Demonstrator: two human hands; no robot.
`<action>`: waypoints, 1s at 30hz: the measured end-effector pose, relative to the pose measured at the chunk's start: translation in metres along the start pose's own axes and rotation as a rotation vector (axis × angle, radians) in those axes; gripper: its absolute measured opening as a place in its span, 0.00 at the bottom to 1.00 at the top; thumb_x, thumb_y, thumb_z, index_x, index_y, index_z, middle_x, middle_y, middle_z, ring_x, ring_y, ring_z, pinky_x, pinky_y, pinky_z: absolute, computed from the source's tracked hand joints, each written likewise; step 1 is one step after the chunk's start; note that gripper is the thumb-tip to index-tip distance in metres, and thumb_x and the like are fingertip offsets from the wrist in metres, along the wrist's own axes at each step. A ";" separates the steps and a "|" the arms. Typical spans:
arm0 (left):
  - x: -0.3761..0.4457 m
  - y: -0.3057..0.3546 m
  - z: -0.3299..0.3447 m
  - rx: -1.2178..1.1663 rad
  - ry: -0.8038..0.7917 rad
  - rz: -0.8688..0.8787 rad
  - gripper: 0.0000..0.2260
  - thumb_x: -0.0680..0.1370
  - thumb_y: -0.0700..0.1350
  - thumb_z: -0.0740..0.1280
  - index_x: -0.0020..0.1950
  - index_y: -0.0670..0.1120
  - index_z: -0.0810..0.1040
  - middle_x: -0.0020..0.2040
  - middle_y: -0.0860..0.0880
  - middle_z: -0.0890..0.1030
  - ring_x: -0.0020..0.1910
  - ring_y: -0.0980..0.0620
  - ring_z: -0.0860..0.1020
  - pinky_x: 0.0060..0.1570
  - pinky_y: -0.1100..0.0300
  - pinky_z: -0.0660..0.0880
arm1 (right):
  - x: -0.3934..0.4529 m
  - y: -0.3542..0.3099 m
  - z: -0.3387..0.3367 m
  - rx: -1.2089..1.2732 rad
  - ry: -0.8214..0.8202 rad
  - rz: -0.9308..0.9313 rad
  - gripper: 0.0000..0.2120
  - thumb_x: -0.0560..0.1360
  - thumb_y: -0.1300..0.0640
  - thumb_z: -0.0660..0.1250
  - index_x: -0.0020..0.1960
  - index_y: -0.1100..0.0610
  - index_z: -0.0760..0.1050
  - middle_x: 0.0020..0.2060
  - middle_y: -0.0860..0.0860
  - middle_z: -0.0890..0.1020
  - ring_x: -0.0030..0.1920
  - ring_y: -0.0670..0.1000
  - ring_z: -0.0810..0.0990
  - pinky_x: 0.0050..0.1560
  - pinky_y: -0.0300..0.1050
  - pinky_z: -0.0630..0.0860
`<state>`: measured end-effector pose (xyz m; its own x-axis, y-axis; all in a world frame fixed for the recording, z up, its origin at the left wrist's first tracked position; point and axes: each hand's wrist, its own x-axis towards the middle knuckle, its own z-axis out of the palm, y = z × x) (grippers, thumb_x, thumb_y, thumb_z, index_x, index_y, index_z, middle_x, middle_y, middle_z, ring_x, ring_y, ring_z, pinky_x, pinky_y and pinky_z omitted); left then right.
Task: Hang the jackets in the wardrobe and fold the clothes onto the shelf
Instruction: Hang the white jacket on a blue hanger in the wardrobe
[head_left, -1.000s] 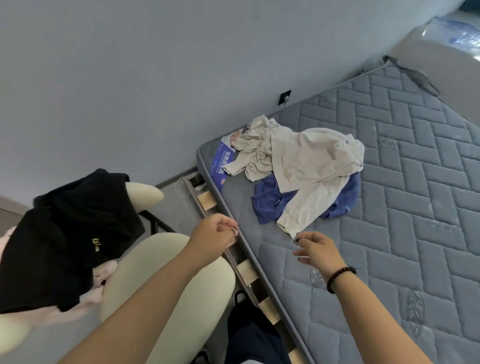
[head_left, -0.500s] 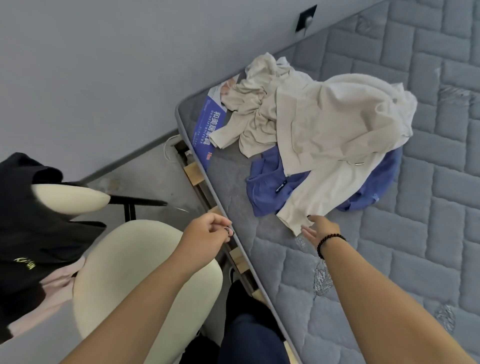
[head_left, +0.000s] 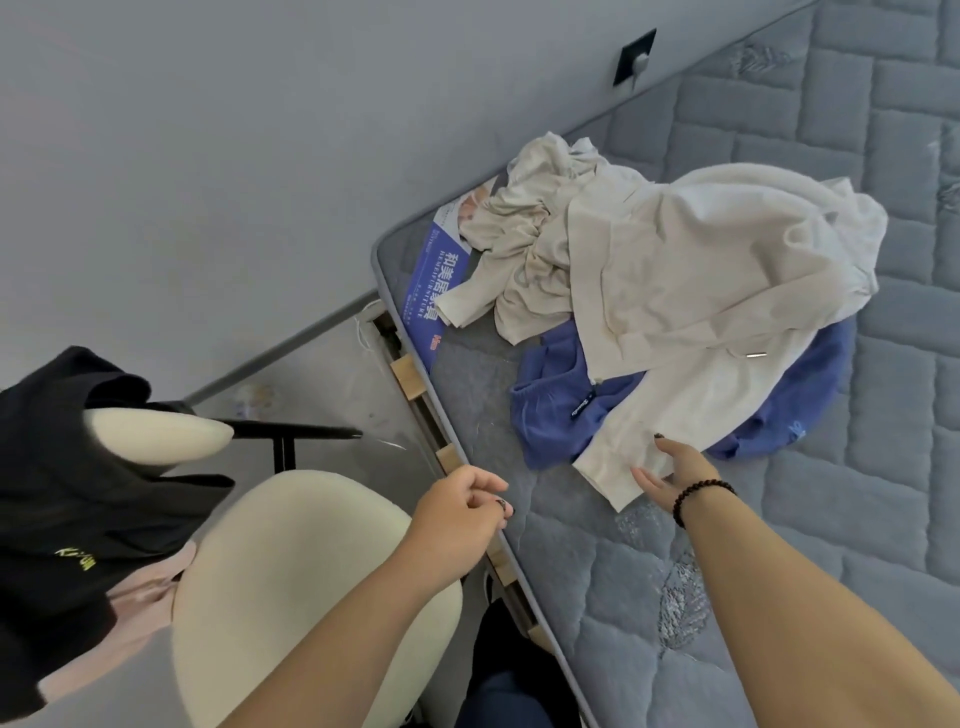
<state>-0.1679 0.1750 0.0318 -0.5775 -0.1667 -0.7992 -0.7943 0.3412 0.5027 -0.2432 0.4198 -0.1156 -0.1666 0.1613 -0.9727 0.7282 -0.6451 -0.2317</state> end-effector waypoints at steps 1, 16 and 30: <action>0.001 0.002 0.001 0.003 0.002 0.008 0.07 0.77 0.39 0.63 0.50 0.49 0.78 0.41 0.53 0.84 0.44 0.55 0.82 0.40 0.64 0.72 | 0.005 0.000 -0.001 0.026 -0.014 -0.003 0.21 0.77 0.61 0.67 0.69 0.56 0.69 0.74 0.59 0.58 0.65 0.61 0.72 0.43 0.52 0.81; -0.050 0.047 -0.007 -0.050 -0.010 0.022 0.08 0.79 0.37 0.62 0.56 0.44 0.76 0.48 0.48 0.84 0.42 0.55 0.81 0.39 0.66 0.72 | -0.103 -0.035 0.002 -0.280 -0.129 -0.533 0.13 0.78 0.67 0.61 0.35 0.59 0.70 0.26 0.52 0.70 0.28 0.49 0.66 0.23 0.35 0.66; -0.080 0.155 0.047 -0.193 -0.453 -0.042 0.21 0.69 0.50 0.71 0.58 0.40 0.79 0.50 0.39 0.83 0.47 0.41 0.80 0.47 0.50 0.77 | -0.291 0.009 -0.060 -0.882 -0.757 -0.967 0.13 0.72 0.61 0.63 0.30 0.62 0.67 0.28 0.49 0.68 0.31 0.48 0.68 0.35 0.43 0.66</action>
<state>-0.2354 0.2843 0.1583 -0.4378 0.2570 -0.8615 -0.8605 0.1580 0.4844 -0.1483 0.4120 0.1664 -0.8936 -0.3399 -0.2932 0.2493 0.1672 -0.9539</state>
